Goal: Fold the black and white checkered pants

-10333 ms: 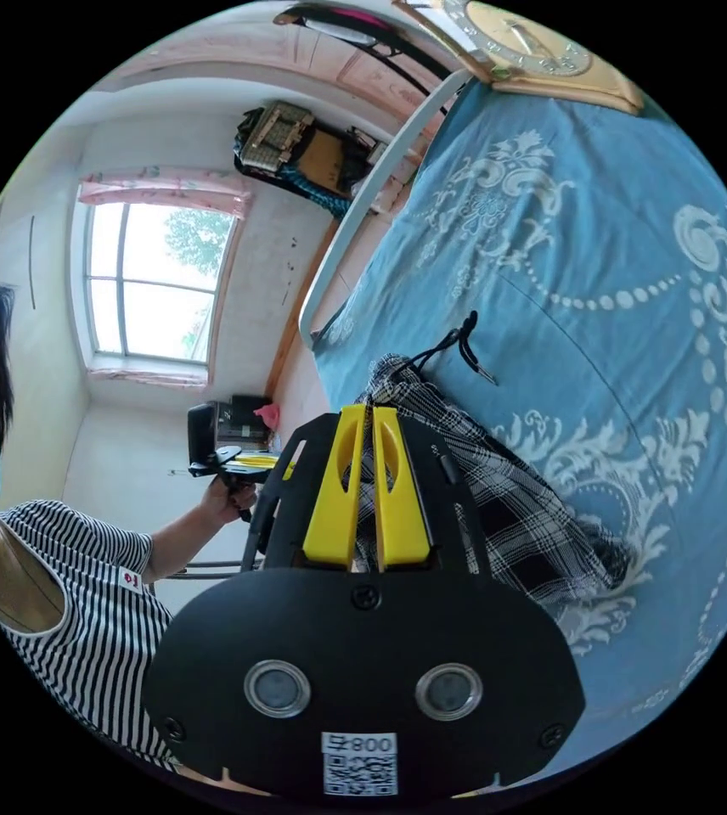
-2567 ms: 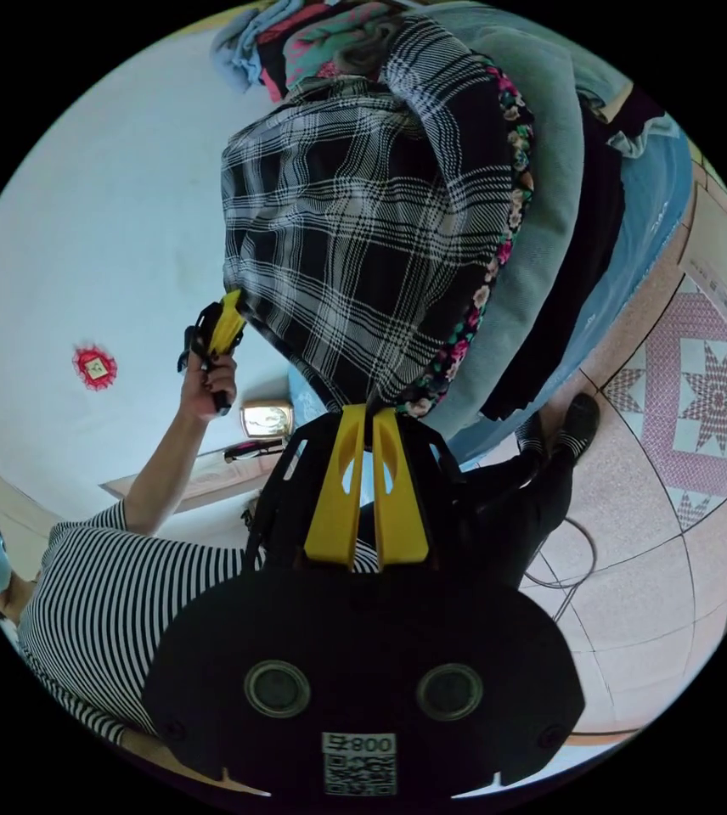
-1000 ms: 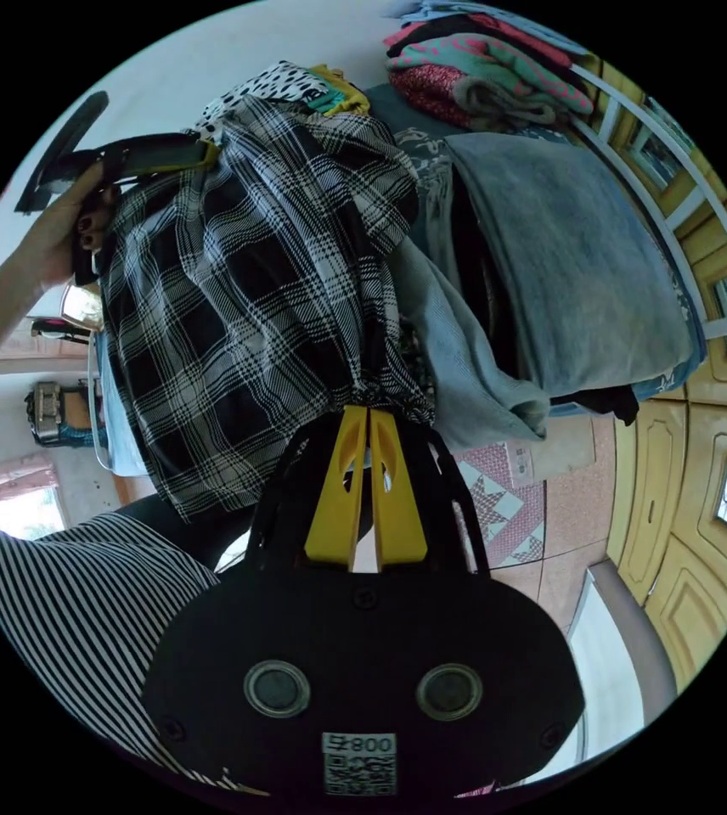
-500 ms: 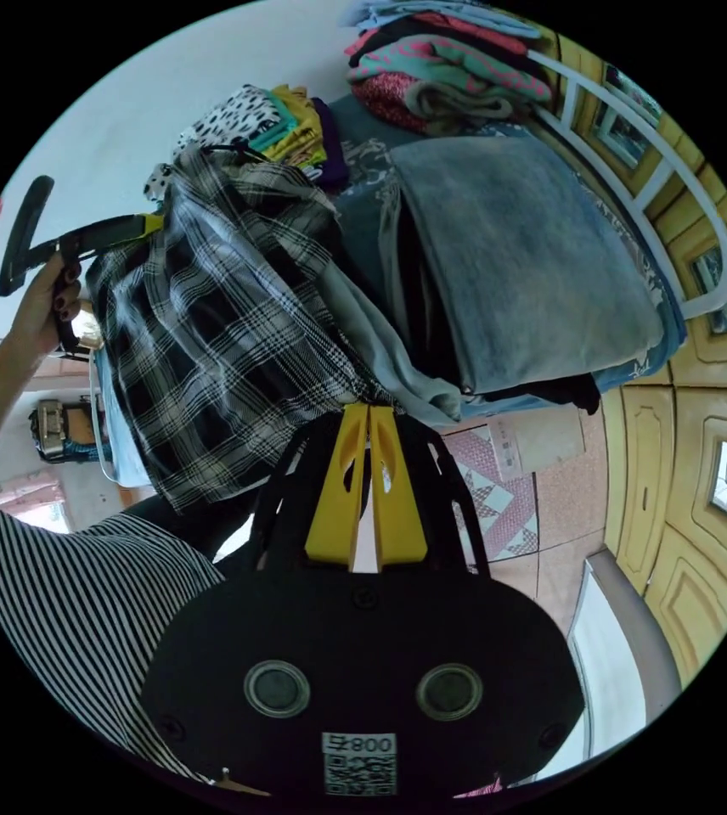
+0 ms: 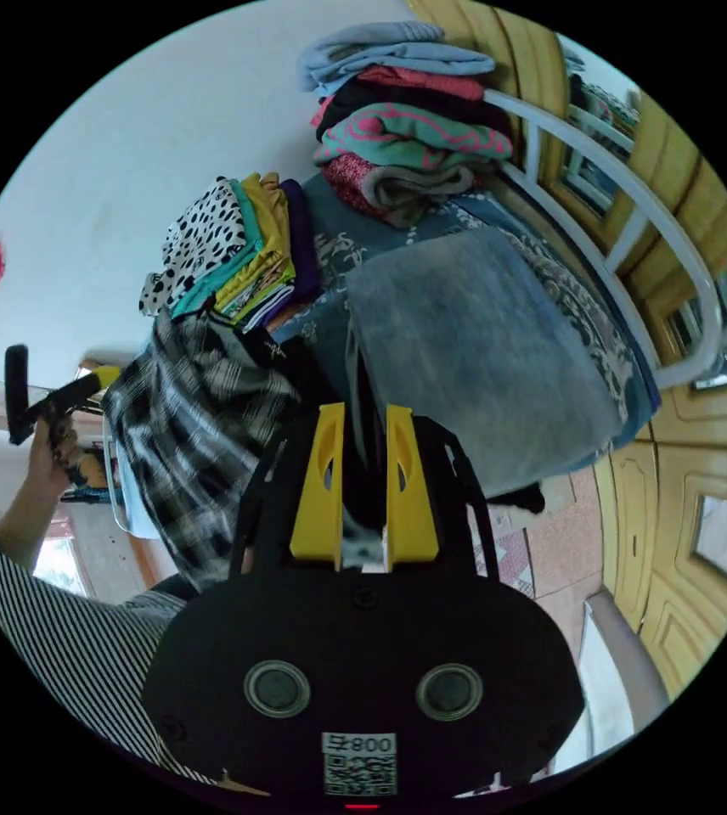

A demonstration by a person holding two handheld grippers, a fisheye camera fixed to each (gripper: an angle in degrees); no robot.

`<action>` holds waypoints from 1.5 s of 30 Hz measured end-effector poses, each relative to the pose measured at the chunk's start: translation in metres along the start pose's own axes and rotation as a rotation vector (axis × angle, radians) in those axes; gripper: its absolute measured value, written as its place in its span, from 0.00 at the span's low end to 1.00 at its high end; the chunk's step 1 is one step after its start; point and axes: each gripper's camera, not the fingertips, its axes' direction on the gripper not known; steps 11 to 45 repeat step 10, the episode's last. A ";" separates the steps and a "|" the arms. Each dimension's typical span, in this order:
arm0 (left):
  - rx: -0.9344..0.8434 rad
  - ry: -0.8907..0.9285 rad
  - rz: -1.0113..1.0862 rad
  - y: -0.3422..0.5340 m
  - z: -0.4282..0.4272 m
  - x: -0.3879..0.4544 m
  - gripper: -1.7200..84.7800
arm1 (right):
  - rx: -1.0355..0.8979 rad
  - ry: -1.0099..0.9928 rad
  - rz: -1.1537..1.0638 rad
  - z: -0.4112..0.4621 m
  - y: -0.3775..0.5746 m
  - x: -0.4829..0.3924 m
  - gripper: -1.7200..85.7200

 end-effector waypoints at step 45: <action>0.007 0.088 -0.155 -0.005 -0.082 -0.034 0.02 | -0.180 0.272 -0.175 0.069 -0.167 -0.030 0.13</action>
